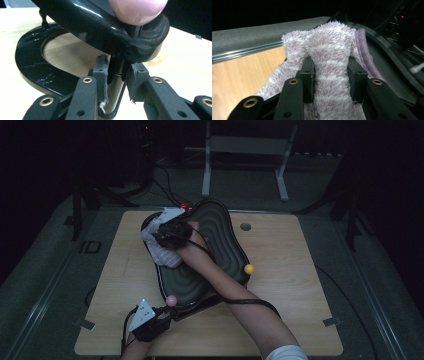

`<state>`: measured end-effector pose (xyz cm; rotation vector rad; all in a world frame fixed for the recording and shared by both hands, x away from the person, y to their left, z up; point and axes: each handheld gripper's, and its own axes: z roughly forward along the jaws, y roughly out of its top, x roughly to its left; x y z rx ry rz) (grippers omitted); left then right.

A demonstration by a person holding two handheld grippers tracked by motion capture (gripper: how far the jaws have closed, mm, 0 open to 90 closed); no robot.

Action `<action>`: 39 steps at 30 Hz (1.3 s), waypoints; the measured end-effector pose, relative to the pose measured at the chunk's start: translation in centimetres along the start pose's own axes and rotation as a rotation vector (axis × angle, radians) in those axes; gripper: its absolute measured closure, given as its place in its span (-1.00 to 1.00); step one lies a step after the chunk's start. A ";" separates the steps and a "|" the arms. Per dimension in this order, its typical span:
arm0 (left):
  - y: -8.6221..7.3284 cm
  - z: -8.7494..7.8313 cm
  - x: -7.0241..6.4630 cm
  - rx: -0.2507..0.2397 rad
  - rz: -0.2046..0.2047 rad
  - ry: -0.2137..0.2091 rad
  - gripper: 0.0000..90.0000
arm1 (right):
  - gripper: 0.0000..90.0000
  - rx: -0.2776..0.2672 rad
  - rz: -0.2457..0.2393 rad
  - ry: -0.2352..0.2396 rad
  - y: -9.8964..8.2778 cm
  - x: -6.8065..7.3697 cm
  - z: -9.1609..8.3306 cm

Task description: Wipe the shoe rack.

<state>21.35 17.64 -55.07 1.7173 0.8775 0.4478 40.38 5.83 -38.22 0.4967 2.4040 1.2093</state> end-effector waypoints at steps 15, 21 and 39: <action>0.1 0.0 -0.1 0.003 0.009 0.005 0.60 | 0.44 0.018 -0.060 0.114 -6.0 4.2 -3.5; 0.1 0.0 -0.1 0.002 0.007 0.006 0.61 | 0.47 0.024 -0.079 0.107 -8.0 5.6 -4.8; 0.1 0.0 0.0 0.003 0.021 -0.002 0.61 | 0.51 0.077 -0.045 0.115 -12.1 5.6 -8.2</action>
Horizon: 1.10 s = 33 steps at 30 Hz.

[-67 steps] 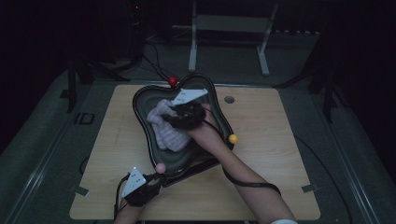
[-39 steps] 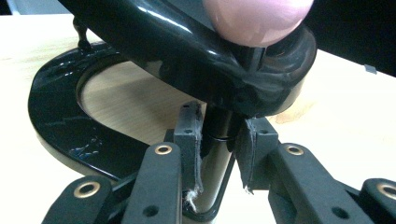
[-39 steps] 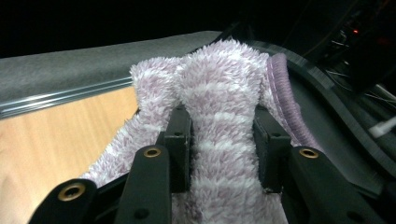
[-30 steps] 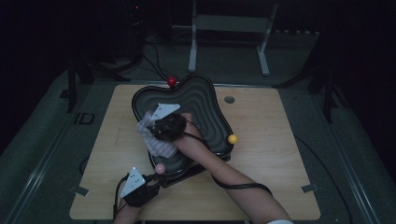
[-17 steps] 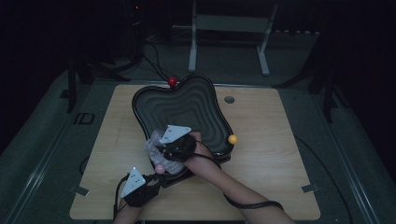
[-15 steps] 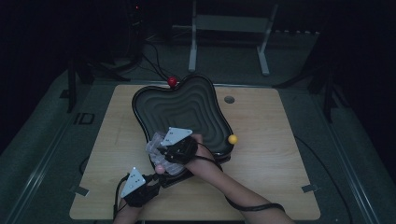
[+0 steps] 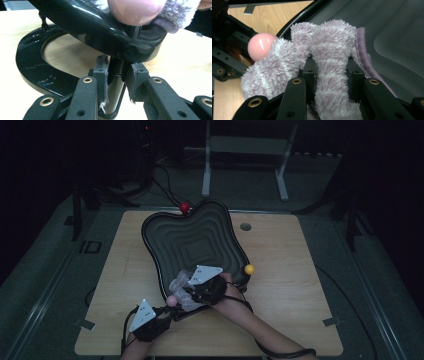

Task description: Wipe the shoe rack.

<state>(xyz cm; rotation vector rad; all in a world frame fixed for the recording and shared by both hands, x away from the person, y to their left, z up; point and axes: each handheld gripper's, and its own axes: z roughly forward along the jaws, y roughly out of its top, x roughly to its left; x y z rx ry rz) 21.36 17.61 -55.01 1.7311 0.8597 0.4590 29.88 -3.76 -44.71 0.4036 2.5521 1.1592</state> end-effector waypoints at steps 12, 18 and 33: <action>-0.1 -0.1 0.2 -0.001 -0.009 0.000 0.60 | 0.50 0.014 0.055 -0.051 -2.0 -2.8 -1.8; 0.0 0.0 0.1 0.000 -0.009 -0.005 0.60 | 0.50 -0.004 0.072 -0.067 -3.0 -3.2 -2.4; 0.2 -1.7 -0.3 0.032 -0.046 0.034 0.27 | 0.49 -0.006 0.135 -0.100 -3.7 -4.4 -3.1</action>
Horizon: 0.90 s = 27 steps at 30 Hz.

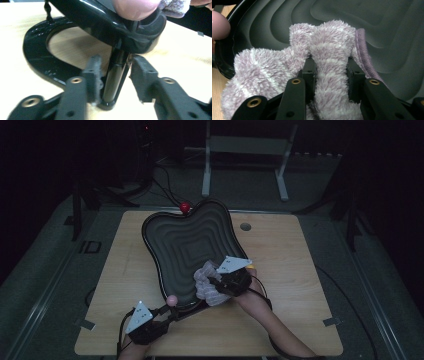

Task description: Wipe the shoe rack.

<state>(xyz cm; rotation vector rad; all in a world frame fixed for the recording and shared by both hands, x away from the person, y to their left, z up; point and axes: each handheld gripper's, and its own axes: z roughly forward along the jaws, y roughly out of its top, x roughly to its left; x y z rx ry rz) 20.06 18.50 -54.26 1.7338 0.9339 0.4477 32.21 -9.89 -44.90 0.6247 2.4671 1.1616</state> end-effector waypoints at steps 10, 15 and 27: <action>2.2 -4.1 -0.3 -0.118 0.003 0.004 0.20 | 0.49 -0.005 0.005 -0.004 -0.1 0.1 0.0; 4.1 -3.9 -0.9 -0.147 0.081 0.014 0.12 | 0.49 -0.001 0.012 -0.003 0.0 0.1 0.0; 4.7 -1.1 -0.7 -0.105 0.131 -0.002 0.22 | 0.49 -0.007 0.018 -0.003 -0.1 0.0 0.0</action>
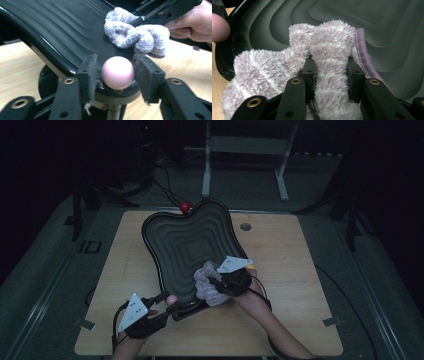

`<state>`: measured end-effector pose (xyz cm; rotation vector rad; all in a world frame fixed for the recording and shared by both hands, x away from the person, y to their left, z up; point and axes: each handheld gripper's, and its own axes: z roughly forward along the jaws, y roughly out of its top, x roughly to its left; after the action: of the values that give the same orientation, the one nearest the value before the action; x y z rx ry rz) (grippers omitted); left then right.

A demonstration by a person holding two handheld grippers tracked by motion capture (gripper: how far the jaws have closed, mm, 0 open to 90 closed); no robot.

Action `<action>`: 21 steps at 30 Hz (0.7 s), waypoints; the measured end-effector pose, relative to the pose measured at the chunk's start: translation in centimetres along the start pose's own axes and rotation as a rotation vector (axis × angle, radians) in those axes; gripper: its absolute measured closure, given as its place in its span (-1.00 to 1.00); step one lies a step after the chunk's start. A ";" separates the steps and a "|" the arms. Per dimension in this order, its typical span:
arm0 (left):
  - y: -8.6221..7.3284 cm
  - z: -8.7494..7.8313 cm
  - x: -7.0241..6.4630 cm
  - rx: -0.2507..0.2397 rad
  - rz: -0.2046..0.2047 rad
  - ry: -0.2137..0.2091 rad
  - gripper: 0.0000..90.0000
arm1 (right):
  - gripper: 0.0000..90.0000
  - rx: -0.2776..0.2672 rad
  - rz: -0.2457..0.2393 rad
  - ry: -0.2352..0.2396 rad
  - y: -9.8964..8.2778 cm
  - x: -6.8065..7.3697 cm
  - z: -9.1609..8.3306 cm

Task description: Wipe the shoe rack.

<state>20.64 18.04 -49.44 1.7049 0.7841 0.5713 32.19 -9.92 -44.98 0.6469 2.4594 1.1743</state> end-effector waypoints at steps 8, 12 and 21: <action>0.0 0.9 0.5 -0.005 -0.007 -0.004 0.32 | 0.49 -0.002 0.011 -0.012 0.1 -0.2 0.2; 0.4 1.5 1.2 0.010 -0.010 -0.011 0.32 | 0.49 0.005 0.019 -0.015 0.4 -0.8 0.7; 0.9 2.9 3.0 0.021 0.001 -0.002 0.33 | 0.49 0.010 0.044 -0.032 1.2 -2.2 1.8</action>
<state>24.88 18.29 -49.37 1.7255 0.7900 0.5635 35.19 -9.28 -44.90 0.7201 2.4378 1.1596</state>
